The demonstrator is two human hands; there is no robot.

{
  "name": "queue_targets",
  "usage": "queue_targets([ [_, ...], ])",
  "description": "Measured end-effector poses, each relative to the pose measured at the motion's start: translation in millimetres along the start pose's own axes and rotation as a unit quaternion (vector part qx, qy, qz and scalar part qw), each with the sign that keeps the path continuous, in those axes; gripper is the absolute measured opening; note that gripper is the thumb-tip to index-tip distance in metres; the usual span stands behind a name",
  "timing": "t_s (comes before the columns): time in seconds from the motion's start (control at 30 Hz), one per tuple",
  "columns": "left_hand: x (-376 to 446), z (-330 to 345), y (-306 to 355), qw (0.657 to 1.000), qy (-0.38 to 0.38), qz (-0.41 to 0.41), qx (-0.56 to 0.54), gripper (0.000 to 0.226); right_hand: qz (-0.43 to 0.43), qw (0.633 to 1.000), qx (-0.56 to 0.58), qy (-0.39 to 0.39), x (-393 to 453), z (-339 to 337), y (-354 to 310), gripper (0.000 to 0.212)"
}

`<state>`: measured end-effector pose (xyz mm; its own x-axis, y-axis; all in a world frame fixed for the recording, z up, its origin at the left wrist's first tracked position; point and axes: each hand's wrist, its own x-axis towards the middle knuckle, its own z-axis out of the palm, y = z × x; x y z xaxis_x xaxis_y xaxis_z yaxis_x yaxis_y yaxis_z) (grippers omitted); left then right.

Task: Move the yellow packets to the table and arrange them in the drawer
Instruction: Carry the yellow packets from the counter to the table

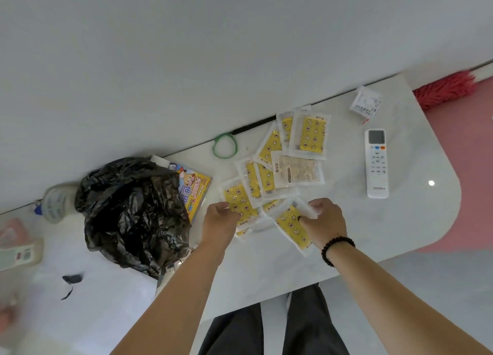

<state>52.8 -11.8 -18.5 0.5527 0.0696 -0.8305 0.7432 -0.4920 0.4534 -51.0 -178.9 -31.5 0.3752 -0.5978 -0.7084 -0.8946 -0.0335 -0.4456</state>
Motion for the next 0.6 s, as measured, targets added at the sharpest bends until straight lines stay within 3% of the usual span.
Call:
queue_targets([
  [0.13, 12, 9, -15, 0.983, 0.105, 0.022, 0.147, 0.049, -0.046, 0.992, -0.115, 0.034, 3, 23, 20, 0.06],
  [0.27, 19, 18, -24, 0.986, 0.134, -0.015, 0.102, 0.068, -0.04, 0.981, -0.185, 0.045, 7, 32, 32, 0.078],
  [0.47, 32, 24, -25, 0.985, 0.163, -0.013, 0.054, 0.087, -0.048, 0.968, -0.234, 0.074, 12, 32, 34, 0.072],
  [0.6, 39, 26, -22, 0.99, 0.141, -0.024, 0.002, 0.07, -0.035, 0.976, -0.209, 0.052, 15, 29, 31, 0.066],
])
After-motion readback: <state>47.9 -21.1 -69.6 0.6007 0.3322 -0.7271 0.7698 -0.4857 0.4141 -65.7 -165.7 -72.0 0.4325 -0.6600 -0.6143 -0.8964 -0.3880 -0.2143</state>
